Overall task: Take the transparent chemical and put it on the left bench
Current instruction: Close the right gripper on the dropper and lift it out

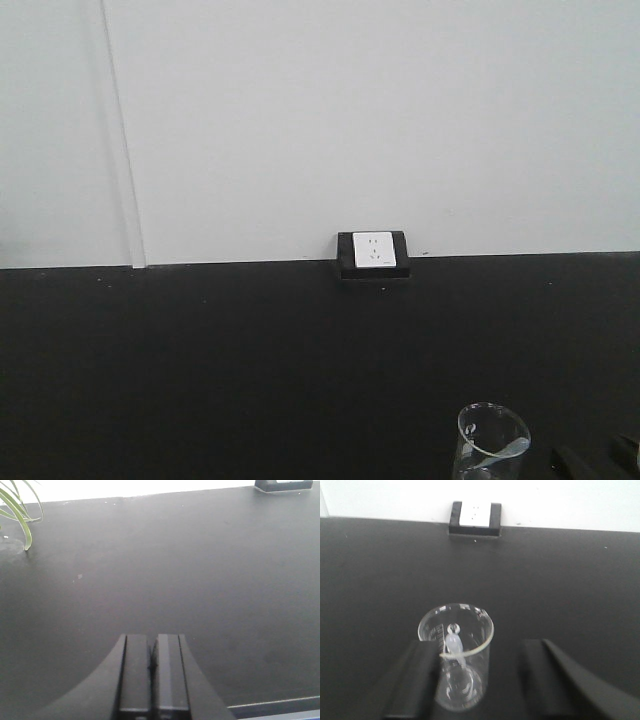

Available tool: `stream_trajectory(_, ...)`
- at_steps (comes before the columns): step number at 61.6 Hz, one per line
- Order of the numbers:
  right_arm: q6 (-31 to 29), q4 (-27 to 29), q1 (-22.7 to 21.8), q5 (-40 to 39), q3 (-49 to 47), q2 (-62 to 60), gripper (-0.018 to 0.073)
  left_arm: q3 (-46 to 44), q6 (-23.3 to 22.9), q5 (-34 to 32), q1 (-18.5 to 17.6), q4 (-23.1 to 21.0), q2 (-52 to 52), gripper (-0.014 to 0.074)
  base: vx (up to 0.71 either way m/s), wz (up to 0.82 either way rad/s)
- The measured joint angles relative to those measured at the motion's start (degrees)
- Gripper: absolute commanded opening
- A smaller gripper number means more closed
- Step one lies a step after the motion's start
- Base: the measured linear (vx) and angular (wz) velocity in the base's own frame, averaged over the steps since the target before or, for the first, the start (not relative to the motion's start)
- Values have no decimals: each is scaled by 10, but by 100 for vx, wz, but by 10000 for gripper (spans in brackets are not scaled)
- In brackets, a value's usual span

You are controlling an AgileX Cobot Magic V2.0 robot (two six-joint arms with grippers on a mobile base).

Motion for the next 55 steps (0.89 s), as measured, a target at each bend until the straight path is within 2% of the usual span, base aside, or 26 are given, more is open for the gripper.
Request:
stream_trajectory(11, 3, -2, 0, -127, -1, 89, 556, 0, 0, 0, 0, 0, 0, -3, 0, 0)
stream_trajectory(18, 4, -5, 0, -180, -13, 148, 548, 0, 0, 0, 0, 0, 0, -3, 0, 0)
stream_trajectory(30, 11, -53, 0, -206, -53, 236, 548, 0, 0, 0, 0, 0, 0, -3, 0, 0)
stream_trajectory(37, 18, -61, 1, -206, -57, 269, 539, 0, 0, 0, 0, 0, 0, -3, 0, 0)
stream_trajectory(44, 22, -61, 1, -206, -57, 285, 487, 0, 0, 0, 0, 0, 0, -3, 0, 0)
stream_trajectory(55, 23, -61, 2, -211, -57, 289, 318, 0, 0, 0, 0, 0, 0, -3, 0, 0)
